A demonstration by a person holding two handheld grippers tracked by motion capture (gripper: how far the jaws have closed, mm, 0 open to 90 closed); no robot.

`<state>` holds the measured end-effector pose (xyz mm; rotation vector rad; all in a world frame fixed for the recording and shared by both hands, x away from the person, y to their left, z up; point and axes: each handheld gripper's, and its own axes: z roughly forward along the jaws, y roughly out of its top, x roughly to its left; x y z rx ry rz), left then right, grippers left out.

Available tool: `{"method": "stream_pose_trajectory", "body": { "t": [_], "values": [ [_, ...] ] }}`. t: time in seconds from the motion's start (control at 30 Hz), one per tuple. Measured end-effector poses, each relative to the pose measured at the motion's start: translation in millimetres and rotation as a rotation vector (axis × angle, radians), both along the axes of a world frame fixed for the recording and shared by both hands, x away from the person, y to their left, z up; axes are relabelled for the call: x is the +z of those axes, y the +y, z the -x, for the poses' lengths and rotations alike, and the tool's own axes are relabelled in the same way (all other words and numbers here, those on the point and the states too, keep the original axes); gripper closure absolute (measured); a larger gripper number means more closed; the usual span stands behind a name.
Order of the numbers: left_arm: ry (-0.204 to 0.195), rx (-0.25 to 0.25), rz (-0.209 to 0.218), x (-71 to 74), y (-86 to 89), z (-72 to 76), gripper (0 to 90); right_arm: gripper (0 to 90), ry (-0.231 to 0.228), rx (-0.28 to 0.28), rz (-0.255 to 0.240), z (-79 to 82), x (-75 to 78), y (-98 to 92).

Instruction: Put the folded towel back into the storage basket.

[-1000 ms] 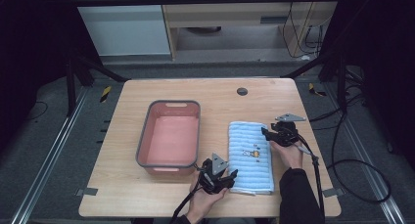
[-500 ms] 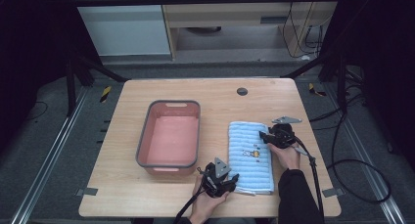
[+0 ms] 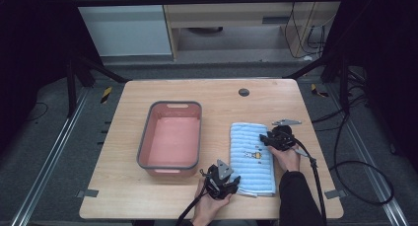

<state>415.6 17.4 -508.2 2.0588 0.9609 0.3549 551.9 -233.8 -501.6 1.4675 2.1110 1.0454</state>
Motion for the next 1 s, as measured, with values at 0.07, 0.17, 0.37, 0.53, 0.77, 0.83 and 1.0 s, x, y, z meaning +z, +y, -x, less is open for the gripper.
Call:
{"method": "stream_pose_trajectory", "body": {
  "t": [0.07, 0.17, 0.37, 0.53, 0.77, 0.83, 1.0],
  "values": [
    [0.002, 0.0, 0.0, 0.1, -1.1, 0.8, 60.5, 65.1, 0.018, -0.008, -0.028, 0.4, -0.1, -0.3],
    [0.016, 0.006, 0.018, 0.0, -1.4, 0.8, 67.5, 73.3, 0.02, 0.0, -0.037, 1.2, -0.3, 1.2],
    [0.039, 0.019, 0.047, -0.3, -1.7, 0.9, 79.2, 80.7, 0.025, 0.007, -0.058, 2.0, 0.0, 2.1],
    [0.029, 0.023, 0.062, 0.3, -0.4, 2.1, 84.1, 82.8, 0.005, 0.015, -0.041, 2.9, 2.1, 4.0],
    [0.016, 0.015, 0.101, 9.0, 6.8, 3.6, 85.4, 83.1, -0.023, 0.028, -0.04, 9.7, 15.8, 3.5],
    [0.012, 0.013, 0.107, 12.0, 8.3, 4.1, 85.4, 83.1, -0.031, 0.031, -0.032, 10.8, 17.4, 3.8],
    [-0.008, -0.003, 0.127, 23.7, 11.9, 7.6, 85.7, 83.3, -0.082, 0.055, -0.034, 21.3, 35.2, 5.9]
  ]
}}
